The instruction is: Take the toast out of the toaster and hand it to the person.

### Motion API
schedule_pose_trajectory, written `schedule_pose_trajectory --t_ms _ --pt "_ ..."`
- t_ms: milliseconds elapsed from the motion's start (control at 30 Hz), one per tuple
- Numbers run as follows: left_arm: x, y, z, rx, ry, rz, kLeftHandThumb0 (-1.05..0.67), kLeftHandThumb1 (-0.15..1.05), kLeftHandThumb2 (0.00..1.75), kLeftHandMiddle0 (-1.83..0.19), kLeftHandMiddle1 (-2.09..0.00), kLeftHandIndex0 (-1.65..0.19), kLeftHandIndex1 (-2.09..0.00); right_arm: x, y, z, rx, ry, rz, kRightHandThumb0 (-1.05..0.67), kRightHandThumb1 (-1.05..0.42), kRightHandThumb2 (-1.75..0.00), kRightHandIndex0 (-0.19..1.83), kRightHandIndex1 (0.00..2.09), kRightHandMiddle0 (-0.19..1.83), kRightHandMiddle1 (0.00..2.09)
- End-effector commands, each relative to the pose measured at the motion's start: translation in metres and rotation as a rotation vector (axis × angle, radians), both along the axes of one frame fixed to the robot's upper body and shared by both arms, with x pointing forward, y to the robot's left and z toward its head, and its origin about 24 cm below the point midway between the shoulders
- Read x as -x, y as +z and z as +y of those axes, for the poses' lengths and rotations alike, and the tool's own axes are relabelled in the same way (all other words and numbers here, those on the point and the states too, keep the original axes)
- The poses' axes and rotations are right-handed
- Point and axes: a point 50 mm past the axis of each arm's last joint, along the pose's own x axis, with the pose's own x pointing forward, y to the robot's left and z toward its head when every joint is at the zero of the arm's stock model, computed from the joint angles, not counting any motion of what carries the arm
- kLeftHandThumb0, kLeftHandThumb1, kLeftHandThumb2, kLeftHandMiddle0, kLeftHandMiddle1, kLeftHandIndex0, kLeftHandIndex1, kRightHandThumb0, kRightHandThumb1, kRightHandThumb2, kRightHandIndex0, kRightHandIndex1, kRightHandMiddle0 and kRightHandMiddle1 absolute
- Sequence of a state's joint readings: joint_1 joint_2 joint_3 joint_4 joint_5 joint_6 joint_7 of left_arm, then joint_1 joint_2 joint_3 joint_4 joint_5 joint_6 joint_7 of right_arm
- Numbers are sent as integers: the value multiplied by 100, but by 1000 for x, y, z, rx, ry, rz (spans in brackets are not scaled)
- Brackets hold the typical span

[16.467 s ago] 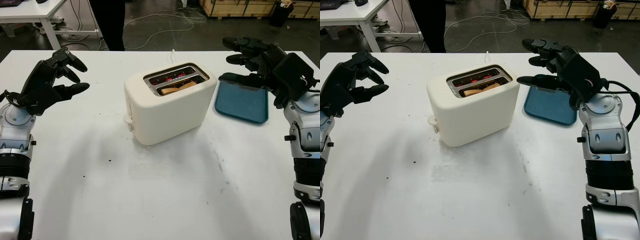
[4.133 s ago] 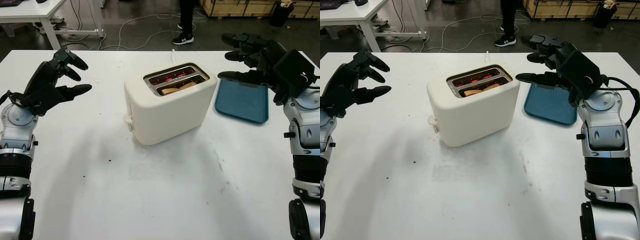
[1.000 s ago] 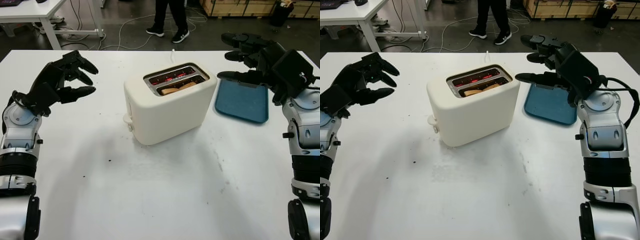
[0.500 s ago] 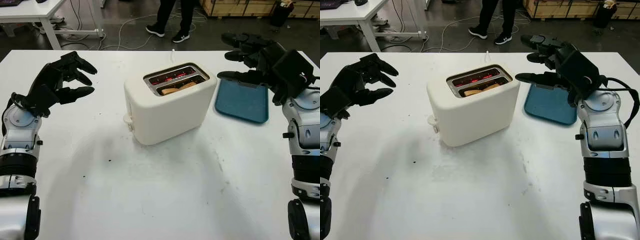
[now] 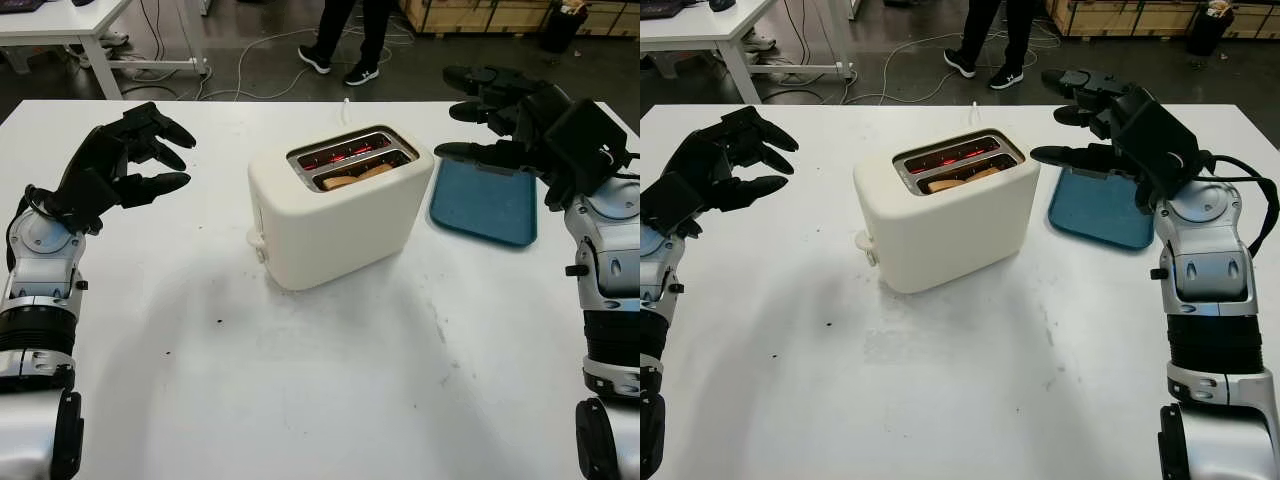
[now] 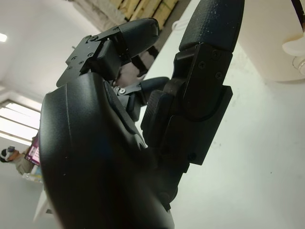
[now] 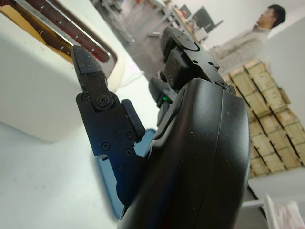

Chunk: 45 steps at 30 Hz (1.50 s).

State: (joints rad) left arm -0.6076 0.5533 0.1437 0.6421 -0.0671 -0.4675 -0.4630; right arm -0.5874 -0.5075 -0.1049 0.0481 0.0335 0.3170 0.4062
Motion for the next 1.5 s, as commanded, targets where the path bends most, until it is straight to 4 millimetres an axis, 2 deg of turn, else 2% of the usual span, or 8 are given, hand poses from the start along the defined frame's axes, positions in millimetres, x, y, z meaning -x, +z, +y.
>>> schedule_pose_trajectory --t_ms 0,200,1467 --pt "-2 8 -2 4 -12 -33 -105 92 6 -38 -136 -36 -124 0 2 3 -8 8 -6 -34 -73 0 9 81 49 1" --pt "-2 8 -3 -5 -7 -42 -105 92 8 -39 -136 -35 -124 -1 2 4 -6 7 -6 -30 -74 -1 8 82 49 1" --pt "-2 8 -2 4 -5 -36 -105 92 7 -38 -136 -35 -125 0 1 3 -12 4 -7 -32 -74 0 7 84 49 1"
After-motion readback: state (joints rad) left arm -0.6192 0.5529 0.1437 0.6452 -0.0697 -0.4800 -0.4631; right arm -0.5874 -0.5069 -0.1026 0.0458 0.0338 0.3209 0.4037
